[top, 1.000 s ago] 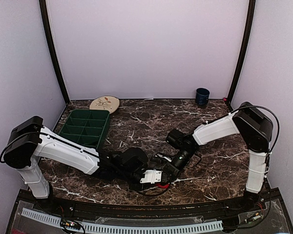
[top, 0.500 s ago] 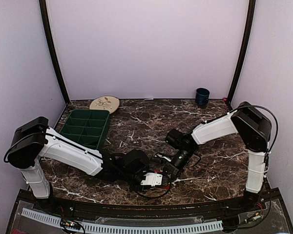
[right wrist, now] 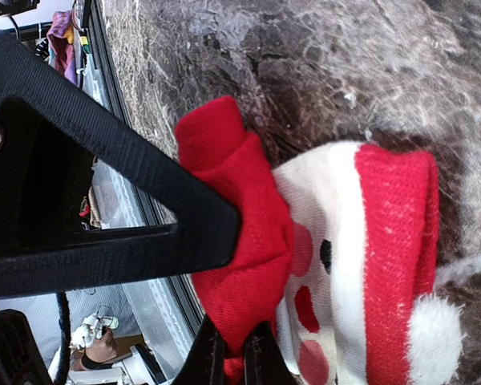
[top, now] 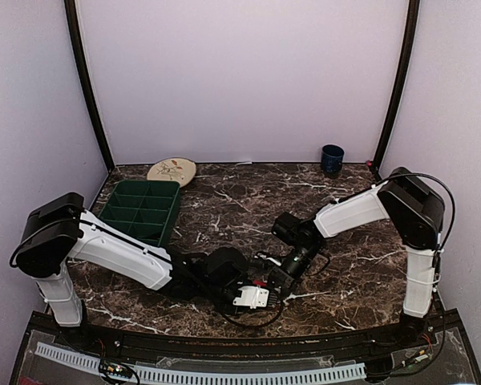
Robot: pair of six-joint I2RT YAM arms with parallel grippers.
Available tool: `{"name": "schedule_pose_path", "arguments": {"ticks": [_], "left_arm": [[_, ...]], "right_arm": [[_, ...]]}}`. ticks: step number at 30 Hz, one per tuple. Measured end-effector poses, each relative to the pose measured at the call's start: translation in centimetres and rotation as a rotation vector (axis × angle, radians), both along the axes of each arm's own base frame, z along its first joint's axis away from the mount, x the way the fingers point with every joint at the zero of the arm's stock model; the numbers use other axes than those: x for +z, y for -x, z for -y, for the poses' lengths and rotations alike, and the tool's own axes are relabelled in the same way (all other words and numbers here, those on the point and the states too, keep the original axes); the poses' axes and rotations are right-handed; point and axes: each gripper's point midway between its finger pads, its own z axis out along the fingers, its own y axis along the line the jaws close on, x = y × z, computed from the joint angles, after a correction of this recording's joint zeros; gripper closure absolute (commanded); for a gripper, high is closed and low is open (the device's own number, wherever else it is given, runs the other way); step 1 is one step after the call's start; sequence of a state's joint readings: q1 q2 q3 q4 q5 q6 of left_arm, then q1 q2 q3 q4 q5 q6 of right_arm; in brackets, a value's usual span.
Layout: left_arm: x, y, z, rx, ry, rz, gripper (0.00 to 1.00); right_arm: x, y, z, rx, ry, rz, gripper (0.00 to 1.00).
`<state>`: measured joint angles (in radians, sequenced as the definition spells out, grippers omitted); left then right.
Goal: Roll the socks
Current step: Roll the sock at the center of the board.
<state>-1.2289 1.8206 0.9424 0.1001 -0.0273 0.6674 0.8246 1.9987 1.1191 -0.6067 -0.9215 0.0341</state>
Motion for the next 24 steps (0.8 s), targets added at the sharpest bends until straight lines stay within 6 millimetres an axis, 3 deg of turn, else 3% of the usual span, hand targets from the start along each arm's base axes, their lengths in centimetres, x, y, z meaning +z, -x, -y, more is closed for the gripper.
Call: {"name": "schedule_pose_path", "arguments": {"ticks": [17, 24], "left_arm": [[-0.03, -0.40, 0.12, -0.013, -0.009, 0.074, 0.66], [-0.49, -0.43, 0.42, -0.018, -0.022, 0.068, 0.79]], "right_arm": [[-0.02, 0.08, -0.02, 0.007, -0.007, -0.006, 1.00], [-0.03, 0.11, 0.00, 0.007, -0.008, -0.009, 1.00]]}}
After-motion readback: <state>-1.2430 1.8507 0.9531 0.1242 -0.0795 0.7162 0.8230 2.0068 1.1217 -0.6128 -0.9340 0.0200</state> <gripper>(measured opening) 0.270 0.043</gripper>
